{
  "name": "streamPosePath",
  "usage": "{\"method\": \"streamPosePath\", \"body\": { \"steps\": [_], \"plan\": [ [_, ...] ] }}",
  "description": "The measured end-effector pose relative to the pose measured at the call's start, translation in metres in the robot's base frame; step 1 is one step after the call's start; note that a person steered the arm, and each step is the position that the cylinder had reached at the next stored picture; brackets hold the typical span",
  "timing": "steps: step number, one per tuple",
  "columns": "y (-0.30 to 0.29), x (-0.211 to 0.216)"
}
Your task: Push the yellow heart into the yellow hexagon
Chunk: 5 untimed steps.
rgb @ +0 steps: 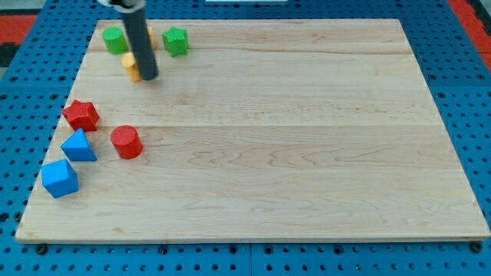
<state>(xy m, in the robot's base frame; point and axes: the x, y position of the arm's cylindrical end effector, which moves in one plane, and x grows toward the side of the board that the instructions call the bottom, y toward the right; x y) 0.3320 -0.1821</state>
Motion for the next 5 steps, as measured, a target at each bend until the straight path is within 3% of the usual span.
{"method": "streamPosePath", "body": {
  "steps": [1, 2, 3, 4, 5],
  "plan": [
    [-0.018, -0.005],
    [-0.028, 0.026],
    [-0.060, -0.001],
    [-0.015, -0.040],
    [-0.066, -0.019]
  ]
}}
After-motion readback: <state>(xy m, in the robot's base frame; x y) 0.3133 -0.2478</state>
